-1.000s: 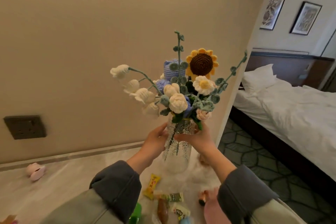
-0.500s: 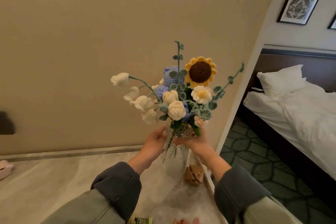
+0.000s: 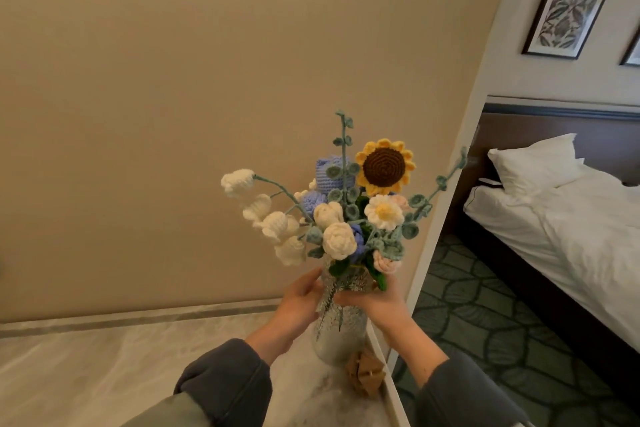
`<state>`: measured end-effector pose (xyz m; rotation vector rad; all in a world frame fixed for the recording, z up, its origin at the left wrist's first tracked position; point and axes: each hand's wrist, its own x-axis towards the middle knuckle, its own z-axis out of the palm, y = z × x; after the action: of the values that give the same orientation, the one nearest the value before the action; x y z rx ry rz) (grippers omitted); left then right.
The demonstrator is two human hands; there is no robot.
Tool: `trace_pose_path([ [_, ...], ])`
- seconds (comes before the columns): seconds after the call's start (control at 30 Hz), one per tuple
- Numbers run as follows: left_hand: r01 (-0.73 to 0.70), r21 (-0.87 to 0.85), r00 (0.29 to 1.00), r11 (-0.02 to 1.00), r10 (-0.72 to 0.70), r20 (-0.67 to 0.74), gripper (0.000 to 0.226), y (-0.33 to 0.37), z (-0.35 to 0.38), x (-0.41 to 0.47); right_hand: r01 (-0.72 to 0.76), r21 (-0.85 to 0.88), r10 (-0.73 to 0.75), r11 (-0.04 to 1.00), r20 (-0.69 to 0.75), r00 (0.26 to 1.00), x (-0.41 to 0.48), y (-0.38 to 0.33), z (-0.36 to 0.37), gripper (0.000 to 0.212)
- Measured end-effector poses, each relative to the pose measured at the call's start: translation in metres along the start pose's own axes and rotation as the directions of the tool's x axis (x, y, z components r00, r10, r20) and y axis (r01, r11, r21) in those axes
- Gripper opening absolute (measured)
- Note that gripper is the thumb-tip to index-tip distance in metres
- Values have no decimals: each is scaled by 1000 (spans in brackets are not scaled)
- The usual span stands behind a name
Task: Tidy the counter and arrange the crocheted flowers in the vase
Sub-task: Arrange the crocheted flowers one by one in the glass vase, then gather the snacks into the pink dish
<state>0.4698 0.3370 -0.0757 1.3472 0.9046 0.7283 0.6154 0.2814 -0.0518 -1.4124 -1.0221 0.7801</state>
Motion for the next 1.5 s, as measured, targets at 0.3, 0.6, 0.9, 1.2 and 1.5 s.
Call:
trace_pose_path([
  [0.3,1,123,999,992,4,-41,47,1,5,9,-17,-16,17,1000,-39,999,6,6,-4,71],
  [0.6,9,162,1000,987,-4,-29,50,6,7,1,-42,-2,42,999,-81,996,2,7,5,71],
  [0.9,98,134,994,986,-91,-52,48,13,-1,-56,-112,-111,90,987,-190,978,-48,5,5,95],
  [1.2,125,45,992,991,-125,6,30,0,-17,-142,-133,-68,129,989,-69,989,-129,4,26,61],
  [1.5,149,10,981,989,-146,-128,24,-29,-70,-229,-196,-97,198,976,4,980,-208,13,76,34],
])
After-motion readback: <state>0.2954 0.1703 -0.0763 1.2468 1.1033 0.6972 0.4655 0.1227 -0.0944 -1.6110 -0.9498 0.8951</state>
